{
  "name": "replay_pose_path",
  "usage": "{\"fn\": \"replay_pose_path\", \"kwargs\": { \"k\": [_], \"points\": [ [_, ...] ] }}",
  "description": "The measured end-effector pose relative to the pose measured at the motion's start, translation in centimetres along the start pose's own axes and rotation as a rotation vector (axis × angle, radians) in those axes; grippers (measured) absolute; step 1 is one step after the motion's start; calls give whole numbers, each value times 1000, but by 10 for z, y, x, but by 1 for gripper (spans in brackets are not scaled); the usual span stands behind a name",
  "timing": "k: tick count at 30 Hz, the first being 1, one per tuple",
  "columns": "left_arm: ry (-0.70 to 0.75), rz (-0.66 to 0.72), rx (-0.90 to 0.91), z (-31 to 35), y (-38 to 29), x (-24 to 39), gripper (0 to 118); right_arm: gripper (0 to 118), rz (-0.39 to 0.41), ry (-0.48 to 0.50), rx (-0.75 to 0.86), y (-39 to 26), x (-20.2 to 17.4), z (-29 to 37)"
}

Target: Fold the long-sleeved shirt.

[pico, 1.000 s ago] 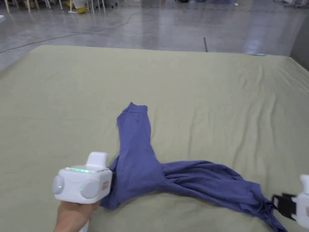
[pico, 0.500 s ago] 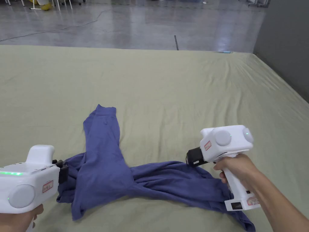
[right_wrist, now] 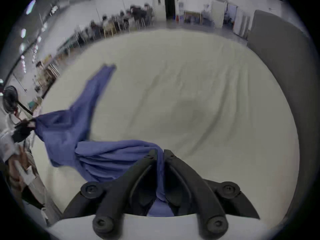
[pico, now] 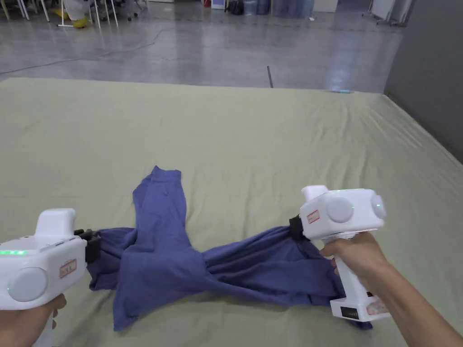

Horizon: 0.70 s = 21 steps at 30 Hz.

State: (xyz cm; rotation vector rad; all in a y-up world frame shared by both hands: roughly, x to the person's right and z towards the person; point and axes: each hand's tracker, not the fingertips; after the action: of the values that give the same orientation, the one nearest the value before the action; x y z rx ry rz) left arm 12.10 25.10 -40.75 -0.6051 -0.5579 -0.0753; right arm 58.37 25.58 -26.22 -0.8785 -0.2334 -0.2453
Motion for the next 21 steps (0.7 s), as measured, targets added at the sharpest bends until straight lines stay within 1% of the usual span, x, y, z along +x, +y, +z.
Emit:
{"fn": "replay_pose_path", "kwargs": {
  "k": [1,2,3,7,9,11,17,20,21],
  "points": [
    [14,-21,37,6,10,2,1,7,34,2,34,6,0,17],
    [19,-39,64,11,19,2,1,7,43,-12,81,12,0,33],
    [11,-44,93,18,30,2,1,7,49,-5,123,19,1,50],
    [-19,-43,234,49,81,12,1,7,31,43,279,53,3,110],
    [-25,-39,299,61,109,17,1,7,40,48,352,71,2,134],
    [-35,-41,367,72,139,22,1,7,60,43,397,91,-2,157],
    [-65,-52,444,85,238,37,1,7,88,11,486,158,-7,201],
    [-63,-78,468,84,289,44,1,7,88,-4,517,199,-4,215],
    [-70,-76,468,82,309,46,1,7,75,-9,528,214,-3,220]
  ]
}}
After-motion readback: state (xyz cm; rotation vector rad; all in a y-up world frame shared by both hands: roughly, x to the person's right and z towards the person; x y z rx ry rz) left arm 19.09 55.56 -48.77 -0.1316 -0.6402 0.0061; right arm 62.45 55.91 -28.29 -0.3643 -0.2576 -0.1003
